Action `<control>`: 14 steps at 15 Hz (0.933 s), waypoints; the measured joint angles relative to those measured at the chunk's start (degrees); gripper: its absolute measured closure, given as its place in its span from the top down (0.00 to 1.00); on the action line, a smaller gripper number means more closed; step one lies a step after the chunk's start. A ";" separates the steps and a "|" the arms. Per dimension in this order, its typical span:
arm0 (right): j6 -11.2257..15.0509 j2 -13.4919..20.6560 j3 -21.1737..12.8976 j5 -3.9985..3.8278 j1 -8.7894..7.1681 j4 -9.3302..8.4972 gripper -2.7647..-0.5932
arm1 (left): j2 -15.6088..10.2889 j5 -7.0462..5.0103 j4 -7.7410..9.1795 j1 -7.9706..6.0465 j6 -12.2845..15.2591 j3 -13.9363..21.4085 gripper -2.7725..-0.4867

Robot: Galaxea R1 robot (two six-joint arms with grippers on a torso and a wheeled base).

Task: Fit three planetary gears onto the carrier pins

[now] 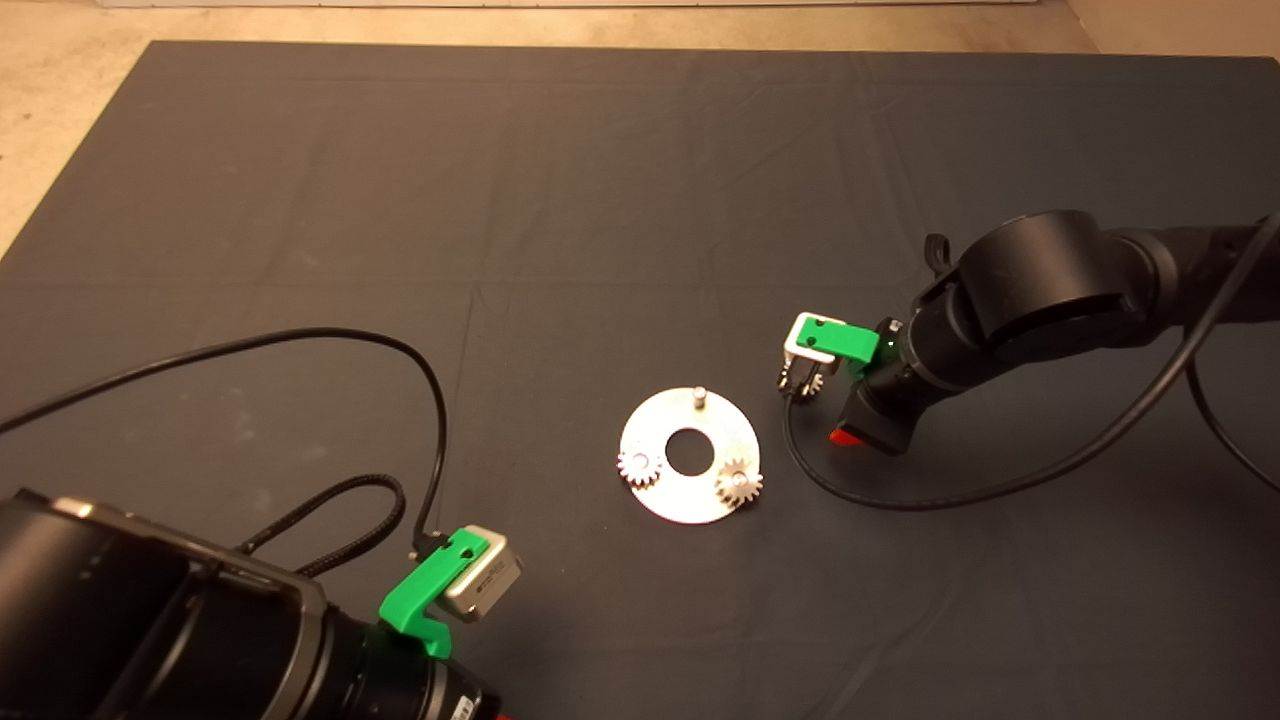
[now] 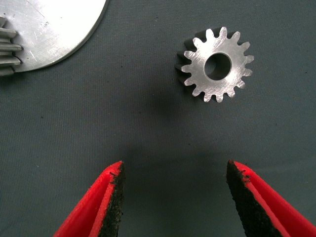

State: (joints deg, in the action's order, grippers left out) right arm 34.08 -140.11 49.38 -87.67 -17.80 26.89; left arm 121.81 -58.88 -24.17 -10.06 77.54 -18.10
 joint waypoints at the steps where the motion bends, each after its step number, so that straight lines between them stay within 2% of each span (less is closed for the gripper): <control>1: 0.00 0.13 0.26 0.05 0.00 0.00 0.44 | 0.00 0.01 0.00 0.00 0.01 0.00 0.51; 7: 0.00 0.41 5.55 0.05 -0.17 0.00 0.53 | 0.07 0.02 -0.02 0.00 0.00 0.00 0.51; 9: 0.01 0.41 8.05 -0.01 -0.17 0.00 0.53 | 0.08 0.02 0.00 0.00 0.00 0.00 0.51; 10: 0.01 0.41 8.47 0.45 -0.13 0.00 0.59 | 0.10 0.02 -0.02 0.00 0.00 0.00 0.51; 11: 0.01 0.26 8.55 1.43 -0.15 -0.13 0.61 | 0.07 0.02 0.00 0.00 -0.01 0.00 0.51; 14: 0.01 -0.69 8.61 3.87 -0.15 -1.54 0.61 | 0.07 0.02 0.00 0.00 -0.01 0.00 0.51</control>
State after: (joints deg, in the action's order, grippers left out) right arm 34.10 -140.80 57.99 -83.81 -17.94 25.35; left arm 121.88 -58.87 -24.17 -10.06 77.53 -18.10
